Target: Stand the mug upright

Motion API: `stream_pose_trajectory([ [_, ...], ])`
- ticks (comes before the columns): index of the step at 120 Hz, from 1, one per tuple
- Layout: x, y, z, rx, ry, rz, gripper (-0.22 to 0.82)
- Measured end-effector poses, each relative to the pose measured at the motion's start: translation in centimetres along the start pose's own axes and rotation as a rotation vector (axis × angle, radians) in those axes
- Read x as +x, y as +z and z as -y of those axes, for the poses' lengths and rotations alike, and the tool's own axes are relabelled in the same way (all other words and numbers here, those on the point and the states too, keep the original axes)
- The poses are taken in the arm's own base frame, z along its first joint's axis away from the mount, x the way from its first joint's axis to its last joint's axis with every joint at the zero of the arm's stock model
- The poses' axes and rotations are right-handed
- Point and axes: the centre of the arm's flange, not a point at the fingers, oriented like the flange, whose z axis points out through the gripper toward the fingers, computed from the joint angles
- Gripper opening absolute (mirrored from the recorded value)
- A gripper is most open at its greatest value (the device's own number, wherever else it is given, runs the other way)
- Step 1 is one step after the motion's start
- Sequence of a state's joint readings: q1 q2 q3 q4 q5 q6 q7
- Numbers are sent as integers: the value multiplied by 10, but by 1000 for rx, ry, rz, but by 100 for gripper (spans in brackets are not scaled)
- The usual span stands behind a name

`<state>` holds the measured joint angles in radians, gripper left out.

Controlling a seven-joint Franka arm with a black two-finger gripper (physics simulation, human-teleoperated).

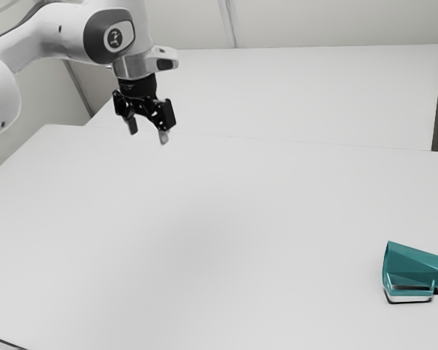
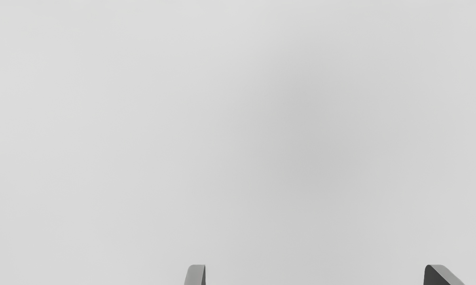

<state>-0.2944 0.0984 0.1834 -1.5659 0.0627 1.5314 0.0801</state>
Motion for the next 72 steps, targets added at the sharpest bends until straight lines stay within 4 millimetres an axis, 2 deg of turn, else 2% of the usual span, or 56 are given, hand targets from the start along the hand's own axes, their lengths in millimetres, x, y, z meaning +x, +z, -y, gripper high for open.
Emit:
stream_pose_trajectory([
  [15,11,2,-6,-17,30,-48,60],
  [28,37,28,-22,-68,38,-67,61],
  [35,49,36,-52,-93,66,-93,60],
  [43,53,38,-91,-116,93,-119,60],
  [58,44,74,-143,-202,80,-132,60],
  [72,39,88,-195,-280,54,-181,60],
])
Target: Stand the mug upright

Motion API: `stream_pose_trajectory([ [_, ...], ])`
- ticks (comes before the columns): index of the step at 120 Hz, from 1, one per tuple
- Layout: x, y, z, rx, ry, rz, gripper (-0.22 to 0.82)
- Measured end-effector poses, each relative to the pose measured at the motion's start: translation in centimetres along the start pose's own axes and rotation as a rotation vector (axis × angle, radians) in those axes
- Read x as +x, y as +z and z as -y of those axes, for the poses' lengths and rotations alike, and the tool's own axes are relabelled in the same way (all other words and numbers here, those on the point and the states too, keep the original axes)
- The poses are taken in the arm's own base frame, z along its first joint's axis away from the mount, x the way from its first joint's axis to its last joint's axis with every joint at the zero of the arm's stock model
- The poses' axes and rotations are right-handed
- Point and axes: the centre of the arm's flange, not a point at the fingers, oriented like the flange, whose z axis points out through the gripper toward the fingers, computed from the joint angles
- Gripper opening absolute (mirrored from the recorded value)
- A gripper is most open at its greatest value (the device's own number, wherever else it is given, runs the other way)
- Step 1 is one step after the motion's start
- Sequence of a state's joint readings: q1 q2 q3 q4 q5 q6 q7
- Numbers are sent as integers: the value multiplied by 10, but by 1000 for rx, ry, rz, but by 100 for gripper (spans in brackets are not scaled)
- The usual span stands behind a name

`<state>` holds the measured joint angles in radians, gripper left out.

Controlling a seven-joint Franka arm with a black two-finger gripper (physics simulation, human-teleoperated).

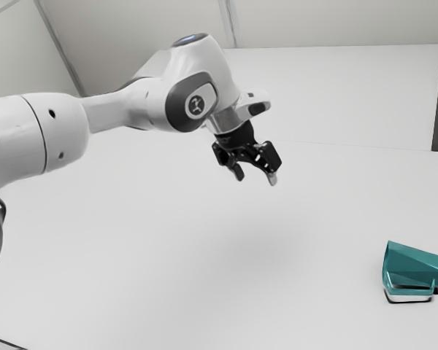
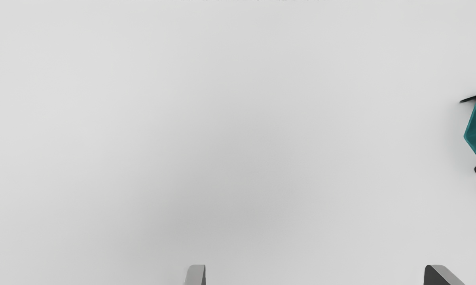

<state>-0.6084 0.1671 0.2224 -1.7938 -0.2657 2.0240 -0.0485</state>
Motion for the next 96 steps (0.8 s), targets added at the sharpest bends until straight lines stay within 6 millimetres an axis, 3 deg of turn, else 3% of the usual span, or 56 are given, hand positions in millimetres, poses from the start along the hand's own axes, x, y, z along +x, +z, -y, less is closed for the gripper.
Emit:
stream_pose_trajectory([
  [8,-2,10,-26,-32,-13,-30,60],
  [24,-8,45,-57,-86,-71,-55,60],
  [58,-23,126,-146,-152,-119,-77,60],
  [77,-16,143,-182,-188,-140,-119,60],
  [96,-9,158,-194,-197,-165,-153,60],
])
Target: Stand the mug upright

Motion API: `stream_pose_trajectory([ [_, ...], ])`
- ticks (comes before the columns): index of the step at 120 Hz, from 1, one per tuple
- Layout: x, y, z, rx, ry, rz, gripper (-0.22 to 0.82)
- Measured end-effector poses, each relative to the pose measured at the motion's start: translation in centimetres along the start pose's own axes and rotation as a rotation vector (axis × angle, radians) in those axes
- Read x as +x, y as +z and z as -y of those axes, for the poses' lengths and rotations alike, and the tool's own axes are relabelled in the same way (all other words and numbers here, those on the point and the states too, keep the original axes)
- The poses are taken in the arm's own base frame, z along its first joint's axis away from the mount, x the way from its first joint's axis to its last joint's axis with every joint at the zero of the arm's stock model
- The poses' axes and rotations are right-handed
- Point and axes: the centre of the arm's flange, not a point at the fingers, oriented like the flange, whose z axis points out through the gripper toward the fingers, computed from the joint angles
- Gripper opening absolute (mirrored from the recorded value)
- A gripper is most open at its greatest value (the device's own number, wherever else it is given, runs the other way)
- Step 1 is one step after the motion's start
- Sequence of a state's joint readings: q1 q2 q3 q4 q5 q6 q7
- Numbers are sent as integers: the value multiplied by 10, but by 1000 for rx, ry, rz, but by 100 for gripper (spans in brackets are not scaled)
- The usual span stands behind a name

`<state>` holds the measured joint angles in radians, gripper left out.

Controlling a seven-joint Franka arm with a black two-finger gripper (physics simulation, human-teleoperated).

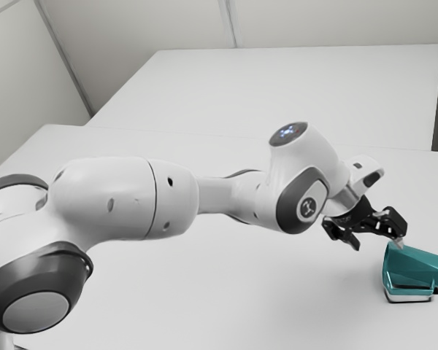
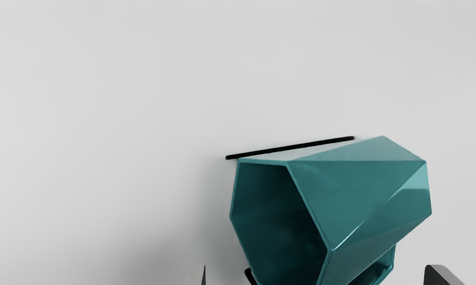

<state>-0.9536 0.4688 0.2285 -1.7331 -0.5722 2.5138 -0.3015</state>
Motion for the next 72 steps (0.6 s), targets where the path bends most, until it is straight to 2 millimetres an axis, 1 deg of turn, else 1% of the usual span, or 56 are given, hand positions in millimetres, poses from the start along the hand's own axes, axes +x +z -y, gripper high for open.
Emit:
stream_pose_trajectory([
  [15,2,16,0,6,-13,-13,60],
  [31,5,30,-8,5,-9,-27,60],
  [48,-6,37,-25,-7,11,-30,60],
  [55,-8,45,-27,-6,14,-33,60],
  [63,-10,56,-25,0,17,-40,60],
  [72,-11,61,-25,-1,21,-49,60],
])
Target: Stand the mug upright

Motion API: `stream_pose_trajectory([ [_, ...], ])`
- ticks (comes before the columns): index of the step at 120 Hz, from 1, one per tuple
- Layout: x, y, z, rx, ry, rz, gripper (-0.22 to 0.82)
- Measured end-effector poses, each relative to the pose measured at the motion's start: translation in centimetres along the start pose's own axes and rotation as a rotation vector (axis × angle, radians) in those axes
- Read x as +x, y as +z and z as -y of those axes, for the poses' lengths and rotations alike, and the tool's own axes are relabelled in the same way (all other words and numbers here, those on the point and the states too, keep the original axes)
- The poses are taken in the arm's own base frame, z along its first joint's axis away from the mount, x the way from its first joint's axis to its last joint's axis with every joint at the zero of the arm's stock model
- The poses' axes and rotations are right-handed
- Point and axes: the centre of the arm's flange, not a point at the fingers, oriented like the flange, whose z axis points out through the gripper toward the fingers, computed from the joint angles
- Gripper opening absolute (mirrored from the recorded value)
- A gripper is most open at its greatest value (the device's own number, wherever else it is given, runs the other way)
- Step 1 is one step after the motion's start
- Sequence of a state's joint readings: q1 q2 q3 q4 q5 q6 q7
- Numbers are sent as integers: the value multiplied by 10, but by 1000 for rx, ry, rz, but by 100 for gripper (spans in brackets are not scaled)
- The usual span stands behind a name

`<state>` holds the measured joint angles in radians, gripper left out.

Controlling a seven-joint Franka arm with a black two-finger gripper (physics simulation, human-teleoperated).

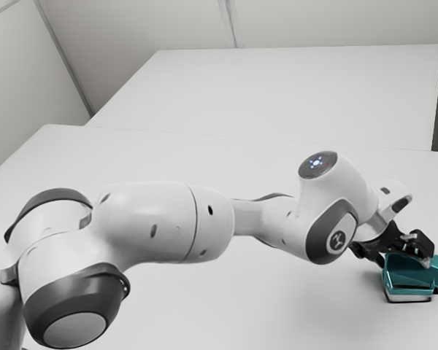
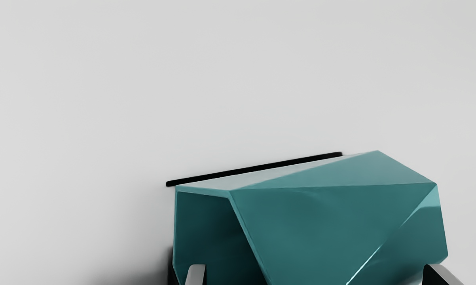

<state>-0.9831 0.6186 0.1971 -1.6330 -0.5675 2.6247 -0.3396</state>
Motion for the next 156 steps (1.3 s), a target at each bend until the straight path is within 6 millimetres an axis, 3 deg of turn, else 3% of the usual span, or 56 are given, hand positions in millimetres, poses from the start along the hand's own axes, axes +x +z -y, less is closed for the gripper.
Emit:
stream_pose_trajectory([
  [14,-1,3,-4,-10,9,-17,58],
  [28,5,-7,-18,-30,40,-52,51],
  [63,14,-18,-38,-42,101,-92,6],
  [75,16,-20,-45,-42,123,-97,-4],
  [91,18,-18,-50,-42,135,-98,-11],
  [112,20,-27,-58,-49,148,-103,-13],
  [130,20,-52,-64,-53,146,-81,-14],
  [135,24,-69,-54,-46,125,-64,-14],
  [140,31,-87,-31,-29,85,-45,-14],
  [156,77,-158,77,48,-70,-8,-14],
])
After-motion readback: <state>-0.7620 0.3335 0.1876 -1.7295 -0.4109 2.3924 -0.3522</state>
